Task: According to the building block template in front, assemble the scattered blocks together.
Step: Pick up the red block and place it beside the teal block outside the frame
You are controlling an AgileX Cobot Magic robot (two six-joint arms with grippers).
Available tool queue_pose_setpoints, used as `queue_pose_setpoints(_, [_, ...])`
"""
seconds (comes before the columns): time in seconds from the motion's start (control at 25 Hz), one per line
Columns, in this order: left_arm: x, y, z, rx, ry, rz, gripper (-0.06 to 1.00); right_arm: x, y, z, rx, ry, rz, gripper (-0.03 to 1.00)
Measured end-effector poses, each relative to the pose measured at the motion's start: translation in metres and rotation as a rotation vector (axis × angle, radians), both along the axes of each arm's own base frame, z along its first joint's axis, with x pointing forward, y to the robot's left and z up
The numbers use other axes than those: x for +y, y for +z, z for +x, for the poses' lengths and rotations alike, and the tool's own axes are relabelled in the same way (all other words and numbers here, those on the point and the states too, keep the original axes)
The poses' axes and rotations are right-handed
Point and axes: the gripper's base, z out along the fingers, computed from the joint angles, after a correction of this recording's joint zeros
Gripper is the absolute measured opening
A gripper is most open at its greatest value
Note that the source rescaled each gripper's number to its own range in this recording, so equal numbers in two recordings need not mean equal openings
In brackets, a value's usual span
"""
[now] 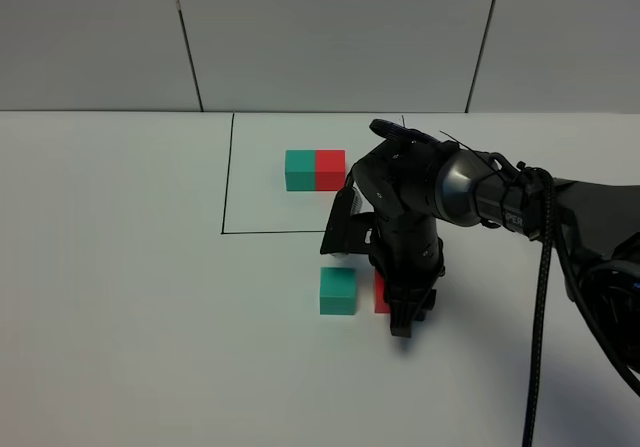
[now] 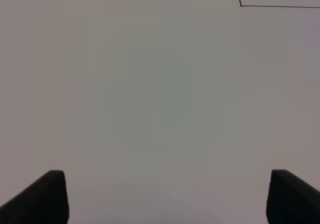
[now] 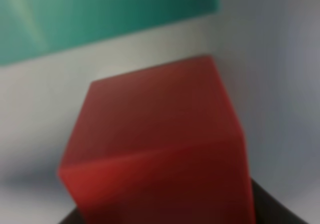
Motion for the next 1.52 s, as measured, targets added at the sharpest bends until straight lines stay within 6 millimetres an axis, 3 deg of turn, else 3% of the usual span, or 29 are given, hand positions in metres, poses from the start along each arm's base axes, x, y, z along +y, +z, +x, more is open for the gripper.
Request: queue_pose_setpoints(1.52, [0.0,0.0,0.0,0.0,0.001,-0.001,0.85,0.0111,-0.0005,-0.0021,-0.001,0.01,0.071,0.01])
